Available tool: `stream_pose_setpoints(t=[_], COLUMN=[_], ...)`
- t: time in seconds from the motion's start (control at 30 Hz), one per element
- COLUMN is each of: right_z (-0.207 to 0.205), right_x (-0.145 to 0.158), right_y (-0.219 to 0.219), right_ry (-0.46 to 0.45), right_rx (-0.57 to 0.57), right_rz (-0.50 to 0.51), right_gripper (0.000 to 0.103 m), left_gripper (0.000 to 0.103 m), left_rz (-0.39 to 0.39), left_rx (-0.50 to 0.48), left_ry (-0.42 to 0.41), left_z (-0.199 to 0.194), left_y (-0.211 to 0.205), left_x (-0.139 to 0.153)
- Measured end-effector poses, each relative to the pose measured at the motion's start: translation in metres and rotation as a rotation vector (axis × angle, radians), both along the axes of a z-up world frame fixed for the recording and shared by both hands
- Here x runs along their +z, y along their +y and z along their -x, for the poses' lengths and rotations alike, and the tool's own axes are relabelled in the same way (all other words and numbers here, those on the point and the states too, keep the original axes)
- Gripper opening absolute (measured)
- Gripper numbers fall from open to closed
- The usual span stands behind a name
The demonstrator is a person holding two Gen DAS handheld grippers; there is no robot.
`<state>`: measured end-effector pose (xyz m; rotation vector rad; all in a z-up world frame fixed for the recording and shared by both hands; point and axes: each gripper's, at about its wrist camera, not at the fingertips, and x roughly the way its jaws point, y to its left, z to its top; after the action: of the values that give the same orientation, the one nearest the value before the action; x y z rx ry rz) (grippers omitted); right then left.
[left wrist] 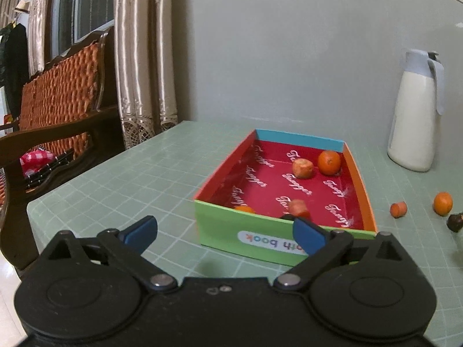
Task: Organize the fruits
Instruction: 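Reach the right tool to the dark nut and grasp it, then carry the dark nut with the right tool into the box and release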
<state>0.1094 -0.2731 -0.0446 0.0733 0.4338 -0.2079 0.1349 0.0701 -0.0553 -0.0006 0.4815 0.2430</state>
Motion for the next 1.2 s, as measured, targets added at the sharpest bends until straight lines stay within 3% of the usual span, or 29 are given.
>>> stream_pose_setpoints(t=[0.33,0.4,0.43,0.47,0.7,0.73,0.83,1.0,1.2], right_z=[-0.032,-0.039,-0.044,-0.049,-0.070,-0.070,-0.070,-0.068,-0.043], right_x=[-0.004,-0.005,-0.006,-0.007,-0.019,-0.019,-0.019,-0.017,0.000], right_y=[0.009,0.008,0.007,0.007,-0.003,-0.003,-0.005,-0.006,0.011], right_ry=[0.088,0.108,0.124,0.142,0.234,0.239,0.228,0.214,0.088], right_rx=[0.068,0.074,0.080,0.080,0.063,0.067,0.060,0.084,0.195], right_rz=[-0.029,-0.046,-0.054,-0.058,-0.114,-0.120,-0.132,-0.147,-0.146], right_gripper=[0.103,0.094,0.074,0.064,0.063,0.059,0.038,0.037,0.037], left_gripper=[0.096,0.096,0.096,0.096,0.097,0.097,0.097,0.097,0.097], left_rz=[0.086,0.087,0.086,0.085,0.082,0.089,0.103,0.102,0.126], left_rx=[0.100,0.103,0.100,0.098,0.099,0.100,0.100,0.106,0.137], left_ry=[-0.003,-0.005,-0.004,-0.002,0.007,0.010,0.015,0.011,0.008], left_z=[0.002,0.004,0.004,0.005,0.003,0.002,0.002,0.002,0.004], left_y=[0.031,0.033,0.034,0.035,0.038,0.039,0.040,0.039,0.049], left_x=[0.002,0.002,0.002,0.002,0.001,0.001,0.001,0.001,0.002])
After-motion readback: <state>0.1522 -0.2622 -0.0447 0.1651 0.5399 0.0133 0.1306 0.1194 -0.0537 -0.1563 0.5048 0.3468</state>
